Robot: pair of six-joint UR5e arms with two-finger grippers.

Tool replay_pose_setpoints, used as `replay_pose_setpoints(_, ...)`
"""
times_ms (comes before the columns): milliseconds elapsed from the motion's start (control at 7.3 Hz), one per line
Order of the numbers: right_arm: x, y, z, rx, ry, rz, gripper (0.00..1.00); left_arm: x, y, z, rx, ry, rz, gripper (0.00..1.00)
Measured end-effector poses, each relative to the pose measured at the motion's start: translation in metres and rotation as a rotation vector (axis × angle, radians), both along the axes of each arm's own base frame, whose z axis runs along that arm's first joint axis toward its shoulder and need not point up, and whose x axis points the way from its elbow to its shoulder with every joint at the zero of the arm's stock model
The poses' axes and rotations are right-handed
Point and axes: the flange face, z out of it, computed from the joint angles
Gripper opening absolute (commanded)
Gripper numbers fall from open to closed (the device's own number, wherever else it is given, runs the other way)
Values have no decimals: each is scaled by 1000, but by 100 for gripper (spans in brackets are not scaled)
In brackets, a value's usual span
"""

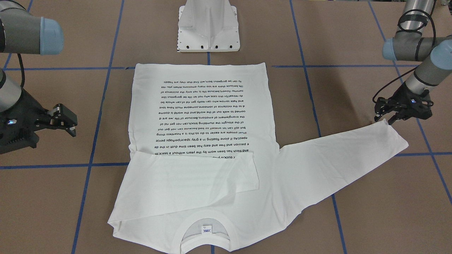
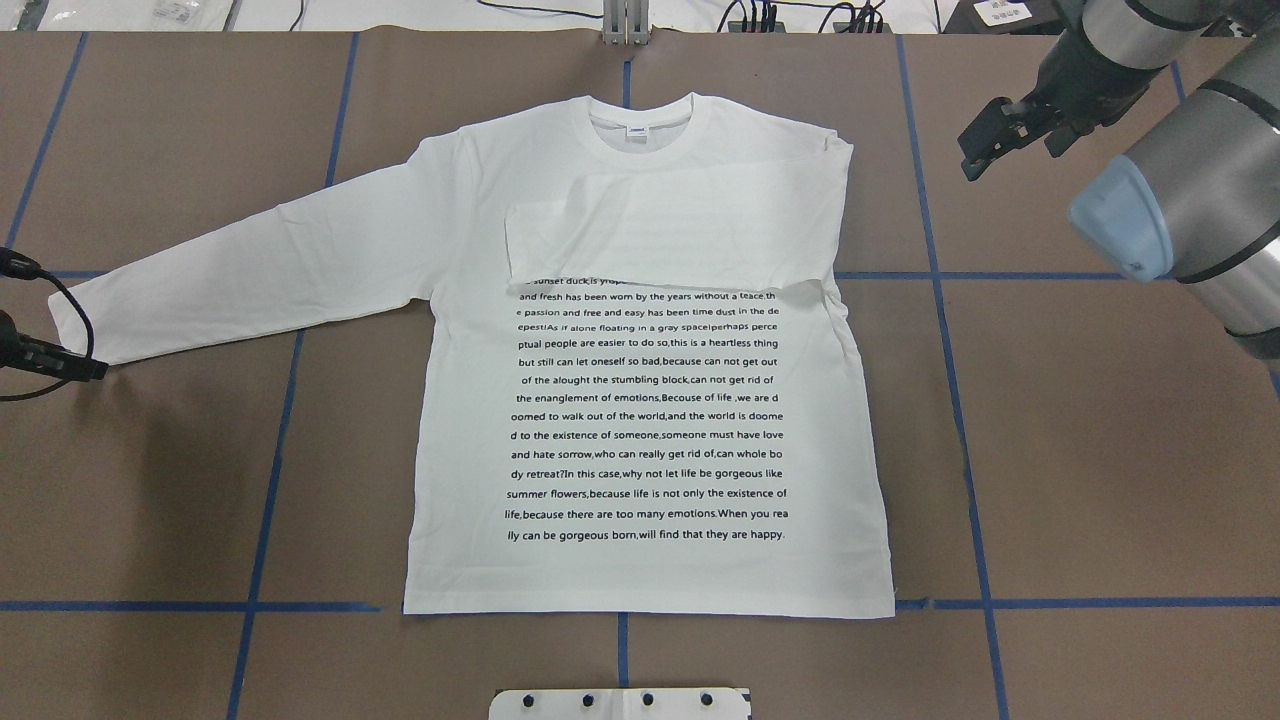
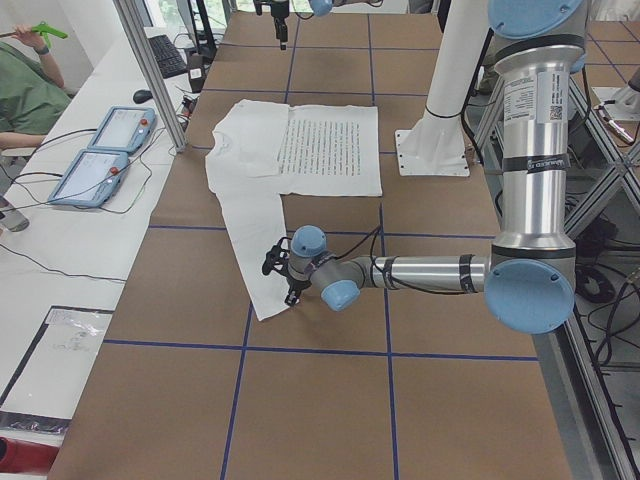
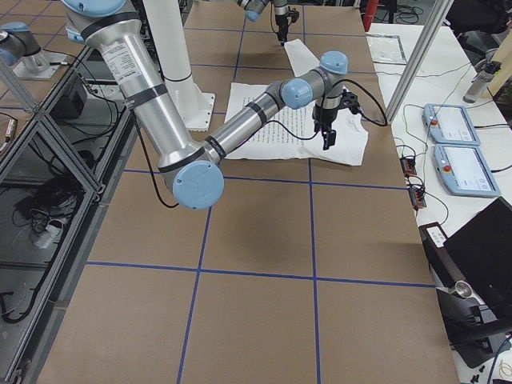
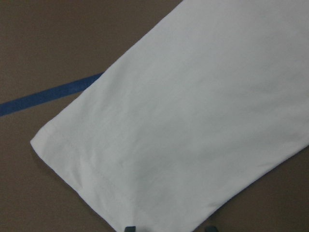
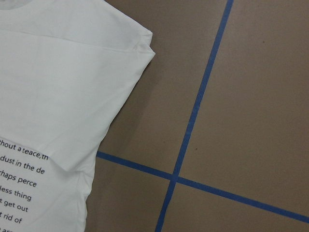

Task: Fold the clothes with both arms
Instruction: 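Lower the left gripper onto the other sleeve cuff and grasp it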

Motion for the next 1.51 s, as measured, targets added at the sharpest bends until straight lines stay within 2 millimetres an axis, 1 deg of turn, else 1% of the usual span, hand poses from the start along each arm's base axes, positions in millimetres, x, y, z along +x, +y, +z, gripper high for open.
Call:
replay_pose_setpoints(137, 0, 0, 0, -1, 0, 1, 100, 0, 0, 0, 0, -1, 0, 23)
replay_pose_setpoints(274, 0, 0, 0, -1, 0, 1, 100, 0, 0, 1, -1, -1, 0, 4)
replay_pose_setpoints(411, 0, 0, -1, 0, -1, 1, 100, 0, 0, 1, -1, -1, 0, 0)
replay_pose_setpoints(684, 1, 2, -4, 5, -5, 1, 100, 0, 0, -1, 3, 0, 1, 0)
replay_pose_setpoints(821, 1, 2, -5, 7, -6, 1, 100, 0, 0, -4, 13, 5, 3, 0)
replay_pose_setpoints(958, 2, 3, -5, 8, -7, 2, 100, 1, -1, -13, 31, 18, 5, 0)
replay_pose_setpoints(1095, 2, 3, -6, 8, -7, 2, 100, 1, -3, -30, 55, 43, 6, 0)
replay_pose_setpoints(1232, 2, 3, -6, 9, -7, 2, 100, 0, -10, -56, 75, 80, 2, 0)
replay_pose_setpoints(1369, 2, 3, -6, 9, -8, 2, 100, -5, -28, -86, 65, 121, -5, 0)
replay_pose_setpoints(1506, 2, 3, -7, 10, -8, 2, 100, -10, -48, -121, 34, 145, -15, 0)
